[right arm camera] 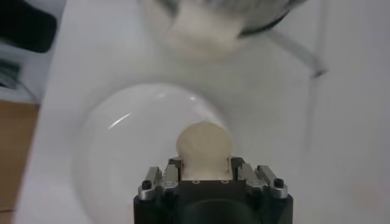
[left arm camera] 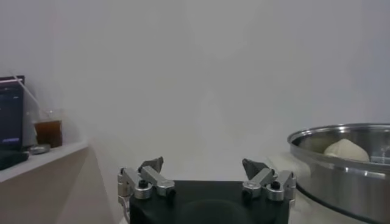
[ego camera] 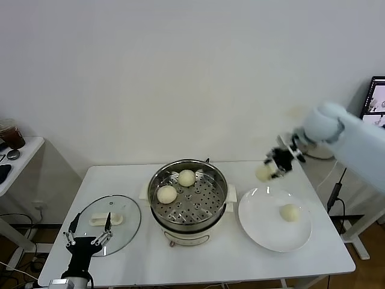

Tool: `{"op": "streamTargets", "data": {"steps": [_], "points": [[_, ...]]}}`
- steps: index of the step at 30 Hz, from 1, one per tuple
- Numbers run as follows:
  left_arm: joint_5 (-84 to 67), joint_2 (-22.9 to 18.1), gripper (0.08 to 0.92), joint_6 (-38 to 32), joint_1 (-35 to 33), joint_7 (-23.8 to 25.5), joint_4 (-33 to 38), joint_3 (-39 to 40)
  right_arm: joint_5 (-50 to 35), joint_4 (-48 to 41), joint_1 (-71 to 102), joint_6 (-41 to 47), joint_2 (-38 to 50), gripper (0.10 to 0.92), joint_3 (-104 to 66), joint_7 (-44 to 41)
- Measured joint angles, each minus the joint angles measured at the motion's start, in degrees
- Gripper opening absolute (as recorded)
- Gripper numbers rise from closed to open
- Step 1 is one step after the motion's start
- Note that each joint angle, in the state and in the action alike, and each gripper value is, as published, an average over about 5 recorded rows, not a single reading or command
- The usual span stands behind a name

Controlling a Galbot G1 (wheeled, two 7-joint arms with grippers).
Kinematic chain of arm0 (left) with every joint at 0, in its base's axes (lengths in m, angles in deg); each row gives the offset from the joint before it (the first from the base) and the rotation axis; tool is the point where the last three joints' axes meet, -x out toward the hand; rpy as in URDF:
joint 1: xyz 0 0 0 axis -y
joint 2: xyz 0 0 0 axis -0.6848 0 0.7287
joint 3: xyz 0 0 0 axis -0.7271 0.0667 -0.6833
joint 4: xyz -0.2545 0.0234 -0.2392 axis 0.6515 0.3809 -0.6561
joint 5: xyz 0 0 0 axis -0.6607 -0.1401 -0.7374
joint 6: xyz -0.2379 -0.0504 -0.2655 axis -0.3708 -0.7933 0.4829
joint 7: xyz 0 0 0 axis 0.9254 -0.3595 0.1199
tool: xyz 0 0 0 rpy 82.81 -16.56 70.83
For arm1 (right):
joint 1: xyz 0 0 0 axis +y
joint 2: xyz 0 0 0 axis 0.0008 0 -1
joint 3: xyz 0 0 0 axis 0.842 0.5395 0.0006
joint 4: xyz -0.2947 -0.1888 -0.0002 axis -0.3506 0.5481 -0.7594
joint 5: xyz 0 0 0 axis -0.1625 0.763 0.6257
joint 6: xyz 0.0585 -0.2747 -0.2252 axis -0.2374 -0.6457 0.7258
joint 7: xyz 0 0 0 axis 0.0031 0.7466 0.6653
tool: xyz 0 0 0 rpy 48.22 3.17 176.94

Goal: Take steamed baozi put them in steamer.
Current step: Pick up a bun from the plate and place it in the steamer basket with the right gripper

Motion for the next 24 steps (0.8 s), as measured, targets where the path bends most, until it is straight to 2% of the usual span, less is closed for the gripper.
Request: {"op": "streamTargets", "data": {"steps": [11, 24], "points": [[0.11, -0.62, 0.823, 0.06, -0.26, 0.00, 0.38, -0.86, -4.09, 1.22, -6.44, -10.09, -14.13, 0.492, 11.11, 3.05], [-0.02, -0.90, 0.823, 0.06, -0.22, -0.07, 0.00, -1.75, 4.25, -2.02, -3.58, -23.05, -25.73, 0.500, 18.64, 5.96]]}}
